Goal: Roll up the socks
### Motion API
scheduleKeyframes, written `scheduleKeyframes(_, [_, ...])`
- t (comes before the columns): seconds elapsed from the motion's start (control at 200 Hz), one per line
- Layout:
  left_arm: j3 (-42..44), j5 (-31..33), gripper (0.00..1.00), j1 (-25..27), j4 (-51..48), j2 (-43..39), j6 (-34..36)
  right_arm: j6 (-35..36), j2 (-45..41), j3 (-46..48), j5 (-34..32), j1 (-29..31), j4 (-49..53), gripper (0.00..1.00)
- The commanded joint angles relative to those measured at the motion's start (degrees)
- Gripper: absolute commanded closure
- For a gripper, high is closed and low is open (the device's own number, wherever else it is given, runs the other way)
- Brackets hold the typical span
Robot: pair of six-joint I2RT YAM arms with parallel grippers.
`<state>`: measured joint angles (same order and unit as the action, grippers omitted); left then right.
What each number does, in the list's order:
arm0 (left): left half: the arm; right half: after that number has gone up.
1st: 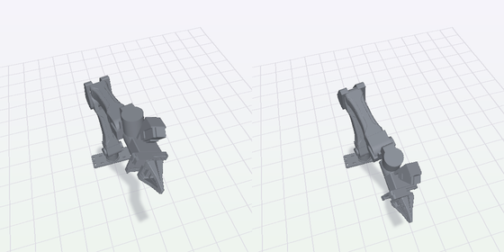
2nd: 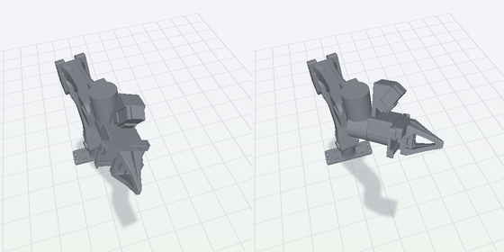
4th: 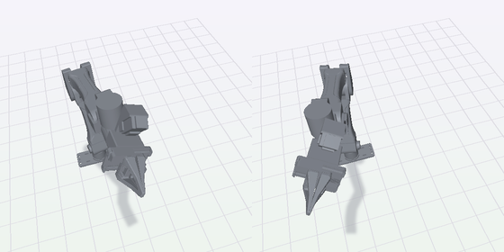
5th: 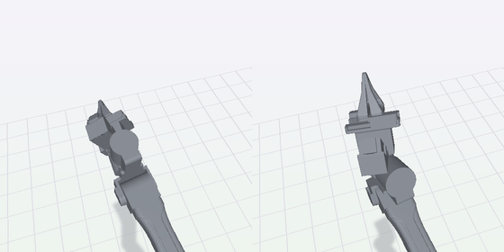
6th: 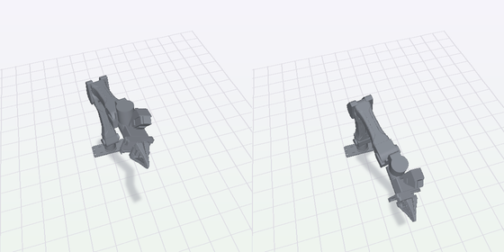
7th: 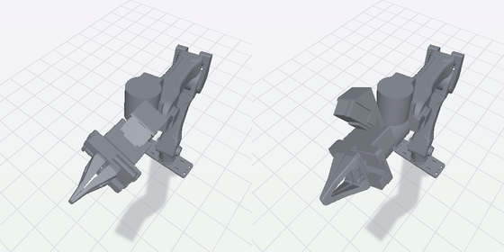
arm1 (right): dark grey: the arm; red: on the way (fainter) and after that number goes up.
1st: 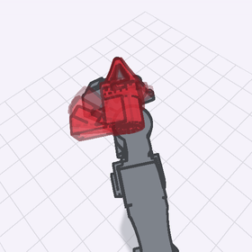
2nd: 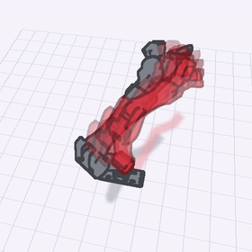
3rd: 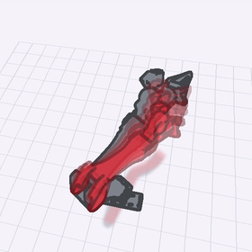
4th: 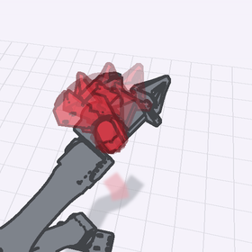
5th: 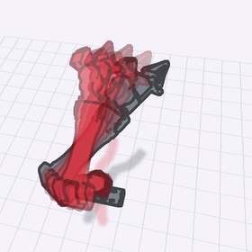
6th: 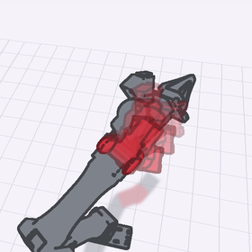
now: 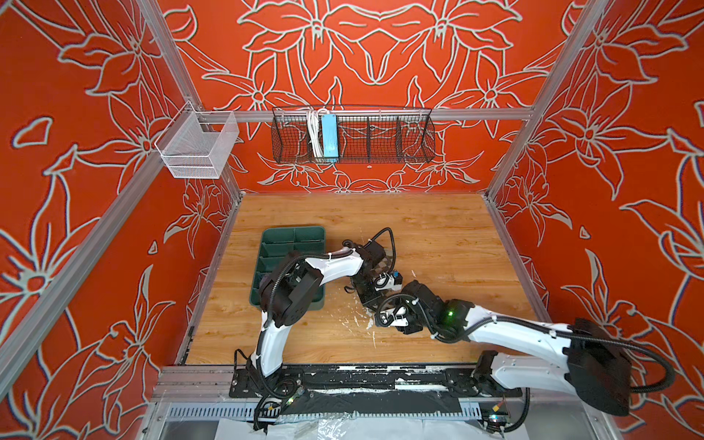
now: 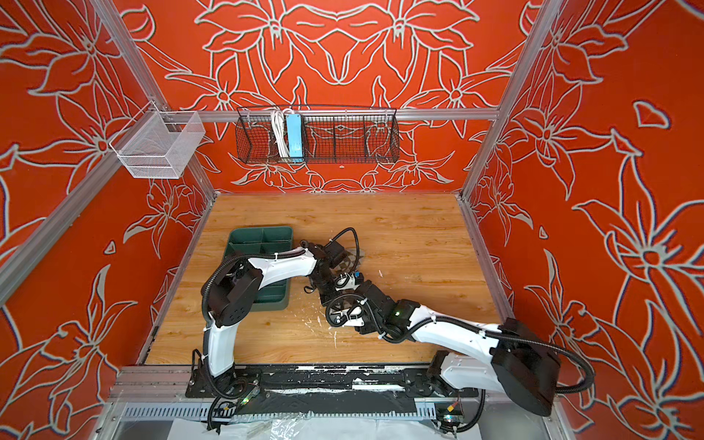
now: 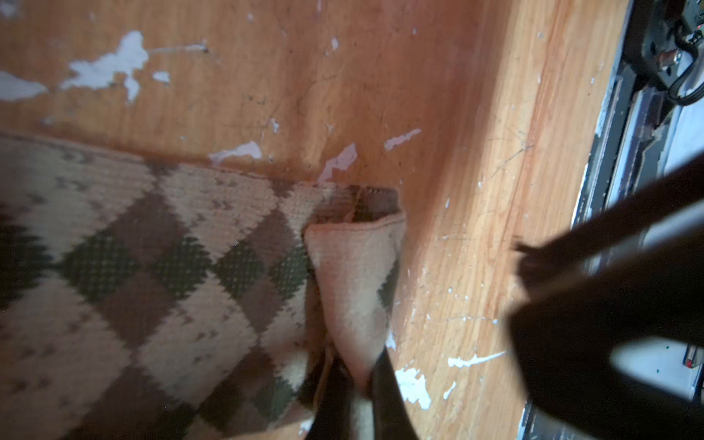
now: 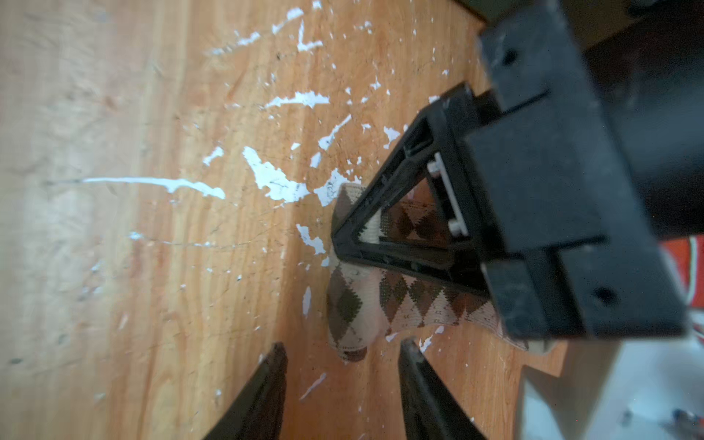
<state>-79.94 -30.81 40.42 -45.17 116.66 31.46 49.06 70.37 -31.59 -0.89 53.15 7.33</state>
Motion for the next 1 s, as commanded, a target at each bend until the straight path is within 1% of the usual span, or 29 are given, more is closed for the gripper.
scheduleKeyframes(0.0, [-0.2, -0.7, 0.95, -0.2, -2.4, 2.2, 0.2, 0.9, 3.5, -0.4, -5.5, 0.2, -6.3, 0.49])
scheduleKeyframes(0.175, [-0.2, -0.8, 0.94, -0.2, -2.4, 2.0, 0.2, 0.4, 9.3, -1.0, -6.8, 0.2, -8.8, 0.51])
scheduleKeyframes(0.285, [0.0, -0.7, 0.93, -0.2, -2.2, 1.5, 0.2, -0.4, 12.2, -2.1, -6.6, 0.2, -8.7, 0.58])
scheduleKeyframes(0.32, [0.1, -0.6, 0.92, -0.2, -2.2, 1.3, 0.1, -0.9, 13.1, -2.7, -6.6, 0.2, -7.9, 0.63])
scheduleKeyframes(0.405, [0.6, 0.1, 0.90, -0.2, -1.6, 0.6, -0.1, -2.8, 14.9, -5.2, -6.5, 0.2, -3.9, 0.80])
scheduleKeyframes(0.42, [0.6, 0.2, 0.89, -0.2, -1.5, 0.5, -0.2, -3.1, 15.1, -5.6, -6.5, 0.2, -3.1, 0.85])
scheduleKeyframes(0.465, [1.0, 1.2, 0.85, -0.2, -0.7, -0.2, -0.7, -3.6, 15.9, -6.8, -6.1, 0.3, -0.5, 0.94])
scheduleKeyframes(0.52, [1.7, 2.4, 0.79, -0.2, 0.4, -1.4, -1.3, -3.9, 16.5, -8.0, -5.2, 0.3, 3.3, 1.00])
scheduleKeyframes(0.676, [4.3, 6.2, 0.60, -0.7, 4.9, -7.3, -4.6, -5.7, 17.2, -10.7, -1.8, 0.2, 13.8, 1.00])
scheduleKeyframes(0.741, [5.3, 7.5, 0.56, -1.2, 6.2, -10.2, -6.0, -6.5, 16.6, -10.6, -0.2, 0.1, 15.6, 1.00])
scheduleKeyframes(0.886, [8.8, 12.3, 0.52, -2.6, 9.5, -17.9, -9.4, -7.4, 14.5, -9.9, 4.1, -0.8, 17.6, 1.00])
scheduleKeyframes(0.996, [12.4, 19.4, 0.51, -4.0, 13.2, -25.9, -13.3, -7.6, 13.8, -10.4, 9.6, -2.6, 19.7, 1.00])
